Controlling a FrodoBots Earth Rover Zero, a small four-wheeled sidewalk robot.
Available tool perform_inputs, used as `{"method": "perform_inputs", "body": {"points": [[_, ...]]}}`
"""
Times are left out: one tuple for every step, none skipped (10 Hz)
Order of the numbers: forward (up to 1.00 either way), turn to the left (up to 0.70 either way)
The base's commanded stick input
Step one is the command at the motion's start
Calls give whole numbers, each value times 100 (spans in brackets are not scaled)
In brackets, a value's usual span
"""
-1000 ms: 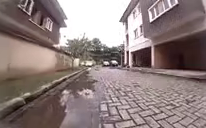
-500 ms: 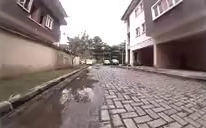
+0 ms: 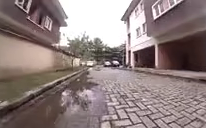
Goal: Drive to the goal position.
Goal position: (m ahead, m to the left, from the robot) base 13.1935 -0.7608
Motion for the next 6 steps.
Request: {"method": "perform_inputs", "body": {"points": [[50,0],[50,0],[50,0],[50,0],[50,0],[50,0]]}}
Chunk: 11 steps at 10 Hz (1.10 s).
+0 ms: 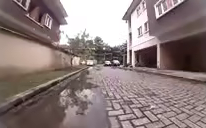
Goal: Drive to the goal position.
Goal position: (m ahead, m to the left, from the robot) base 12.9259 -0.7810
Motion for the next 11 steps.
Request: {"method": "perform_inputs", "body": {"points": [[50,0],[50,0],[50,0],[50,0],[50,0],[50,0],[50,0],[50,0],[50,0],[50,0],[50,0]]}}
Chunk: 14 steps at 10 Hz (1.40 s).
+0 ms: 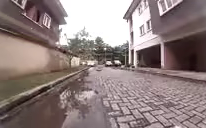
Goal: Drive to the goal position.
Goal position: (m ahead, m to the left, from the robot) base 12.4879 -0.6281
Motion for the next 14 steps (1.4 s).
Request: {"method": "perform_inputs", "body": {"points": [[50,0],[50,0],[50,0],[50,0],[50,0],[50,0],[50,0],[50,0],[50,0],[50,0],[50,0],[50,0],[50,0],[50,0]]}}
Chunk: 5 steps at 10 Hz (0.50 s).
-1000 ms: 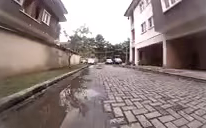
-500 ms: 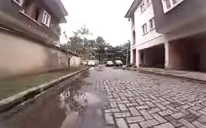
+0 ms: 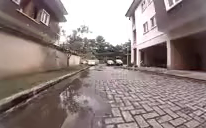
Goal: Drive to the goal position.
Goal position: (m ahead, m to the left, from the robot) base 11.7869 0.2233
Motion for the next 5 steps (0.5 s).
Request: {"method": "perform_inputs", "body": {"points": [[50,0],[50,0],[50,0],[50,0],[50,0]]}}
